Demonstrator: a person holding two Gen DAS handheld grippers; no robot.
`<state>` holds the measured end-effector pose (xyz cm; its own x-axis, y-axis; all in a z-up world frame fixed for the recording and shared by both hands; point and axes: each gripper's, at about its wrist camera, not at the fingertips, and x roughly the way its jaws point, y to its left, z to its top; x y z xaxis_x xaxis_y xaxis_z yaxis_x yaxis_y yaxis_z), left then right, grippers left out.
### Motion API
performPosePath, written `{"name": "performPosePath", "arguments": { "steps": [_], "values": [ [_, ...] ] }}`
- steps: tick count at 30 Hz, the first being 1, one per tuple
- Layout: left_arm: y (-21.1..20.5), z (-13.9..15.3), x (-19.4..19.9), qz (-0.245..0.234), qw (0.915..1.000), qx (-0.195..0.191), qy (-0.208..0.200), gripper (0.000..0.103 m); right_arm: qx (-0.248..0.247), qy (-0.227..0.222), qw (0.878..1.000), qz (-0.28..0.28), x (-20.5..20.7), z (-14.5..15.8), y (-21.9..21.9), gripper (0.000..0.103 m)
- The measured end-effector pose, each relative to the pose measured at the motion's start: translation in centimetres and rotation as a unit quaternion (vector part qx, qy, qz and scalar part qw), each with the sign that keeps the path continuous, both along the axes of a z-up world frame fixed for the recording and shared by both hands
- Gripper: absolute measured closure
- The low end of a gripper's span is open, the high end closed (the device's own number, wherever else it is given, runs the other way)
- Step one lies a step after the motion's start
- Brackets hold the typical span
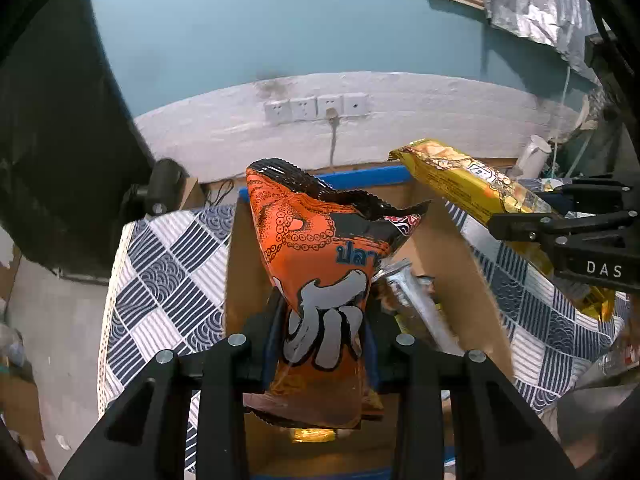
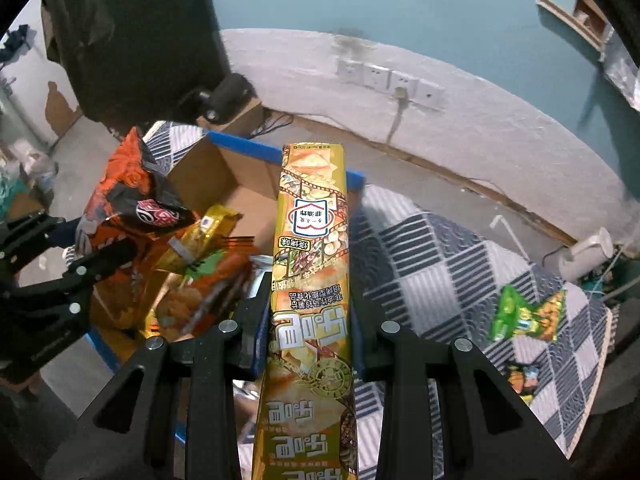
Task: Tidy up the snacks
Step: 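Carry the orange chip bag and gold wafer bar over the cardboard box, then open both tools to drop the orange bag and gold bar into the box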
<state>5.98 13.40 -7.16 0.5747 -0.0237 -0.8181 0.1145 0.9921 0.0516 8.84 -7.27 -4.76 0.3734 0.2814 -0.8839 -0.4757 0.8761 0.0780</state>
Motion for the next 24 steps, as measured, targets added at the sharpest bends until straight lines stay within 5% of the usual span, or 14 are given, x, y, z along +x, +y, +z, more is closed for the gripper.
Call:
{"name": "performPosePath", "arguments": {
  "steps": [13,17,24],
  "values": [
    [1.6,-1.6,0.7,0.007,0.9993,-0.030,0.021,0.066,-0.002,0.028,0.999,0.019,0.6,-1.8,3.8,0.072],
    [1.5,-1.4,0.7,0.016,0.9995,-0.023,0.014,0.038,0.003,0.023,1.000,0.018,0.5,-1.4,3.9,0.069],
    [1.1,-0.5,0.6,0.024,0.9996,-0.012,0.002,0.025,0.009,0.012,1.000,0.014,0.1,-0.3,2.9,0.061]
  ]
}}
